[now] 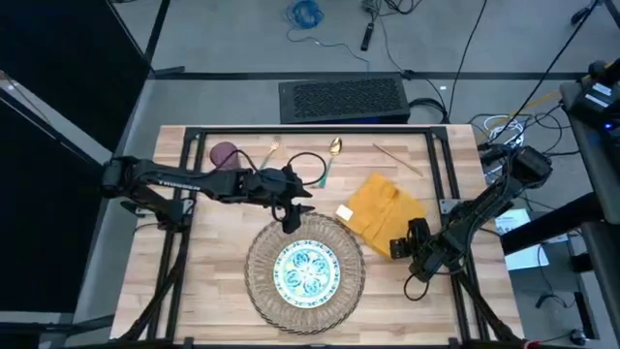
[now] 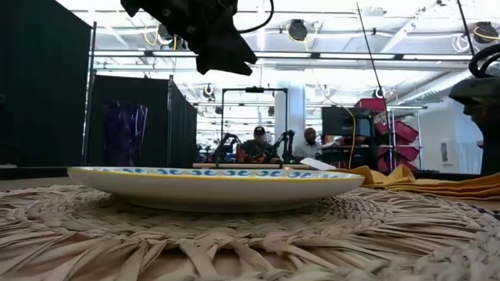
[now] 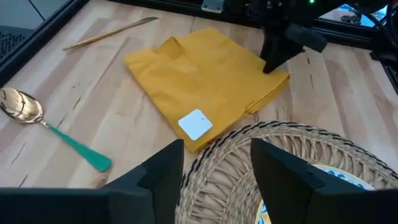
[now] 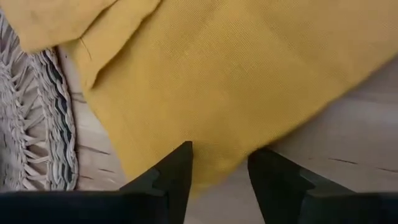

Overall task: Set table place
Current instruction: Fold the yellow table napkin

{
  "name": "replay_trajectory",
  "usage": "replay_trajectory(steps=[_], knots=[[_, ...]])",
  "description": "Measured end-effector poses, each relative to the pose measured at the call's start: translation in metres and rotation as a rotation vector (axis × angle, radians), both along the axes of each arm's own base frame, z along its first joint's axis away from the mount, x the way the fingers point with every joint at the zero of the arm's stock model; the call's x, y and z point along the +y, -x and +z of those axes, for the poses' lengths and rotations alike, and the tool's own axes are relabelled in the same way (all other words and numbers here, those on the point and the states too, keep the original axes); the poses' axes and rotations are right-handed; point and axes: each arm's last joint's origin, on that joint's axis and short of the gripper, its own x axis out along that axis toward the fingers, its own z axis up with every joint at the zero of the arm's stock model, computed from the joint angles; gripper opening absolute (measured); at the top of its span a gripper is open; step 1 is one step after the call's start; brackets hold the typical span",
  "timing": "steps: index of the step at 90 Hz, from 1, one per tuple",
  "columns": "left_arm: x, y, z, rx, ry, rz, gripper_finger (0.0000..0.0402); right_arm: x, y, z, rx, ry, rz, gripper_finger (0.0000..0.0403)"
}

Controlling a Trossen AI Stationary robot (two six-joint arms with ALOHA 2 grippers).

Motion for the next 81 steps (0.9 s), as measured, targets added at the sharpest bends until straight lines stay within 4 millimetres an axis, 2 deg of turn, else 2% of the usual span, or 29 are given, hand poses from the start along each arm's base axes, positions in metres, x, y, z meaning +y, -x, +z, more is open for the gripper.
replay_trajectory(steps=[11, 15, 30, 49, 67, 81], knots=[[0.0, 0.0, 0.0, 0.001, 0.0, 0.0, 0.0171, -0.001, 0.001, -0.001, 0.013, 0.022, 0.032, 0.0026], [0.0, 0.0, 0.0, 0.001, 0.0, 0.0, 0.0171, -0.001, 0.0, -0.001, 0.012, 0.034, 0.05, 0.0012], [0.0, 0.0, 0.0, 0.002, 0.0, 0.0, 0.0171, 0.0, -0.001, 0.002, 0.022, 0.052, 0.088, 0.0001], [0.0, 0.0, 0.0, 0.001, 0.0, 0.0, 0.0171, -0.006, -0.013, 0.018, 0.095, 0.128, 0.154, 0.0], [0.0, 0.0, 0.0, 0.0, 0.0, 0.0, 0.0171, -0.022, -0.037, 0.038, 0.137, 0.204, 0.254, 0.0], [0.0, 0.0, 0.0, 0.0, 0.0, 0.0, 0.0171, -0.044, -0.056, 0.052, 0.163, 0.267, 0.321, 0.0]])
